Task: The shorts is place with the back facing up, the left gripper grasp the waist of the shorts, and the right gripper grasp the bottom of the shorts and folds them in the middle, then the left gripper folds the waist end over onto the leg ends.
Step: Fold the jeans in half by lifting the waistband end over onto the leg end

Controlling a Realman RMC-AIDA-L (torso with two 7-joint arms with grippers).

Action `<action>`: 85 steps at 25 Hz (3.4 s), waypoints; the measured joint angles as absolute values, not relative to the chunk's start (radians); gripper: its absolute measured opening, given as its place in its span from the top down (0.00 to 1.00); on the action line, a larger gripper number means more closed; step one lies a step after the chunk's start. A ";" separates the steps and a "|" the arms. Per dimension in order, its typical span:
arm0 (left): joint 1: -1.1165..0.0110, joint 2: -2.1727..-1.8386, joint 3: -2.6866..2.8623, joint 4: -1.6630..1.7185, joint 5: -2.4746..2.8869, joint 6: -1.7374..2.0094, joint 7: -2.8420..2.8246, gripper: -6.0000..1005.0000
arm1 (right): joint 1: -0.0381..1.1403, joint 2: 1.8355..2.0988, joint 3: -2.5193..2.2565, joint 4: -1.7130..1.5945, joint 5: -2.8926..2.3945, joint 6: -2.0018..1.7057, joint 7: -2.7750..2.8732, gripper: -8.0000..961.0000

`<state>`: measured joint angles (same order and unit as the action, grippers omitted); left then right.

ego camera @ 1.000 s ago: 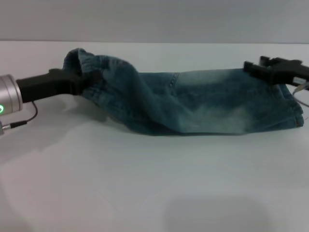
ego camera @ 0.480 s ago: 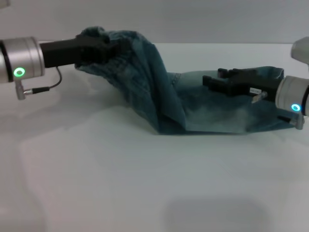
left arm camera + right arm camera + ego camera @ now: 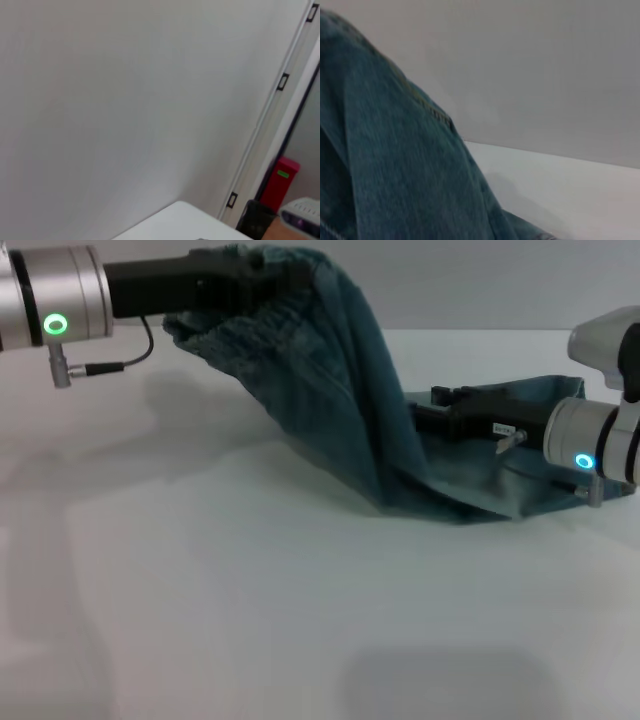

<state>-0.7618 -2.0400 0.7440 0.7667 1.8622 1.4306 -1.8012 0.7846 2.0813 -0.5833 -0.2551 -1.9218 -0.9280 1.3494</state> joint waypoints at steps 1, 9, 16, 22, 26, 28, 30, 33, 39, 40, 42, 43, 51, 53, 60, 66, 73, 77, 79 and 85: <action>-0.762 -2.040 0.744 0.767 1.862 1.431 -1.801 0.93 | 0.790 2.081 -0.583 -0.250 -1.922 -0.926 1.349 0.43; -0.807 -2.050 0.744 0.848 1.858 1.482 -1.865 0.94 | 0.864 2.084 -0.589 -0.172 -1.920 -0.916 1.348 0.43; -0.833 -2.053 0.744 0.859 1.840 1.500 -1.870 0.93 | 0.950 2.088 -0.591 -0.073 -1.923 -0.926 1.347 0.43; -0.844 -2.052 0.744 0.859 1.836 1.504 -1.870 0.91 | 1.001 2.091 -0.591 -0.024 -1.923 -0.945 1.347 0.43; -0.845 -2.053 0.744 0.855 1.836 1.504 -1.868 0.90 | 1.002 2.091 -0.590 -0.016 -1.922 -0.945 1.347 0.43; -0.841 -2.054 0.744 0.851 1.836 1.503 -1.866 0.90 | 0.981 2.090 -0.587 -0.020 -1.922 -0.940 1.347 0.43; -0.836 -2.055 0.750 0.847 1.836 1.498 -1.864 0.89 | 0.948 2.086 -0.581 -0.038 -1.922 -0.937 1.347 0.43; -0.834 -2.057 0.765 0.845 1.836 1.492 -1.863 0.88 | 0.862 2.084 -0.563 -0.100 -1.898 -0.934 1.348 0.44; -0.834 -2.061 0.878 0.831 1.818 1.436 -1.867 0.87 | 0.674 2.077 -0.554 -0.235 -1.668 -0.940 1.307 0.44; -0.836 -2.061 0.900 0.830 1.812 1.425 -1.868 0.87 | 0.655 2.076 -0.555 -0.255 -1.641 -0.943 1.305 0.44; -0.838 -2.062 0.941 0.826 1.793 1.406 -1.869 0.86 | 0.617 2.074 -0.552 -0.285 -1.601 -0.945 1.304 0.44; -0.839 -2.062 0.957 0.824 1.783 1.397 -1.869 0.86 | 0.607 2.073 -0.550 -0.289 -1.592 -0.946 1.303 0.44; -0.851 -2.068 1.112 0.808 1.688 1.297 -1.866 0.84 | 0.581 2.071 -0.548 -0.296 -1.578 -0.934 1.296 0.44; -0.853 -2.068 1.158 0.805 1.652 1.266 -1.861 0.84 | 0.581 2.072 -0.548 -0.296 -1.577 -0.923 1.295 0.44; -0.851 -2.069 1.230 0.805 1.591 1.193 -1.856 0.82 | 0.580 2.072 -0.548 -0.292 -1.542 -0.901 1.279 0.44; -0.841 -2.068 1.234 0.805 1.567 1.194 -1.840 0.71 | 0.577 2.074 -0.548 -0.287 -1.526 -0.899 1.267 0.44; -0.847 -2.062 1.291 0.810 1.585 1.199 -1.833 0.30 | 0.576 2.074 -0.548 -0.282 -1.504 -0.899 1.267 0.45; -0.858 -2.062 1.303 0.813 1.648 1.202 -1.832 0.19 | 0.575 2.074 -0.548 -0.272 -1.503 -0.899 1.267 0.45; -0.862 -2.063 1.309 0.814 1.672 1.202 -1.830 0.19 | 0.575 2.074 -0.548 -0.270 -1.503 -0.899 1.267 0.45; -0.878 -2.064 1.321 0.821 1.765 1.178 -1.804 0.19 | 0.575 2.075 -0.548 -0.264 -1.501 -0.900 1.267 0.45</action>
